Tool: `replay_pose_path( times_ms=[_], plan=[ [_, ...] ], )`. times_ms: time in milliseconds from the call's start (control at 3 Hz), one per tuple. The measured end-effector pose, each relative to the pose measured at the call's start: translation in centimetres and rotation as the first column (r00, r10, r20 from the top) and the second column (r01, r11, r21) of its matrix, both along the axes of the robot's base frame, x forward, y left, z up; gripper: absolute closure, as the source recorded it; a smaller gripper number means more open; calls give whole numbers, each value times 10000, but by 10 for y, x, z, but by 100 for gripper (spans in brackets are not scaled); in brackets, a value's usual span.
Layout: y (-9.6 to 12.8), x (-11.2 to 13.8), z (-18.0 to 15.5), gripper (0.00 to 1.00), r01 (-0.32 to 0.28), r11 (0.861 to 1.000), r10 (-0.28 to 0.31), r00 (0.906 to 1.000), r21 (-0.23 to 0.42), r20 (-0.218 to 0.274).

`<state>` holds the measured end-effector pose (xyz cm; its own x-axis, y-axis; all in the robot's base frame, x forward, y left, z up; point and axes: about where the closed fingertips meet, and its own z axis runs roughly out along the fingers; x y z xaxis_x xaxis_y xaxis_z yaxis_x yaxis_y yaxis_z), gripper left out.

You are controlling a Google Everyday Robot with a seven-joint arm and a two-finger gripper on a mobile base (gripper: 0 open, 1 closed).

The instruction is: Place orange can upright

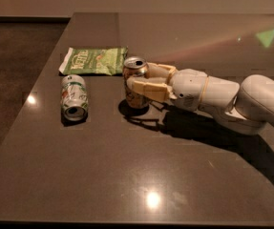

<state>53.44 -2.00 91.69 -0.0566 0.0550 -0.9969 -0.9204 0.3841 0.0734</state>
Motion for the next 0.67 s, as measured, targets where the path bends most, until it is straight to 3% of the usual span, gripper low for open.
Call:
replay_pose_path(
  times_ms=[333, 667],
  plan=[
    [2, -1, 1, 0, -43, 10000, 43, 10000, -4, 12],
    [3, -1, 1, 0, -45, 10000, 45, 10000, -4, 13]
  ],
)
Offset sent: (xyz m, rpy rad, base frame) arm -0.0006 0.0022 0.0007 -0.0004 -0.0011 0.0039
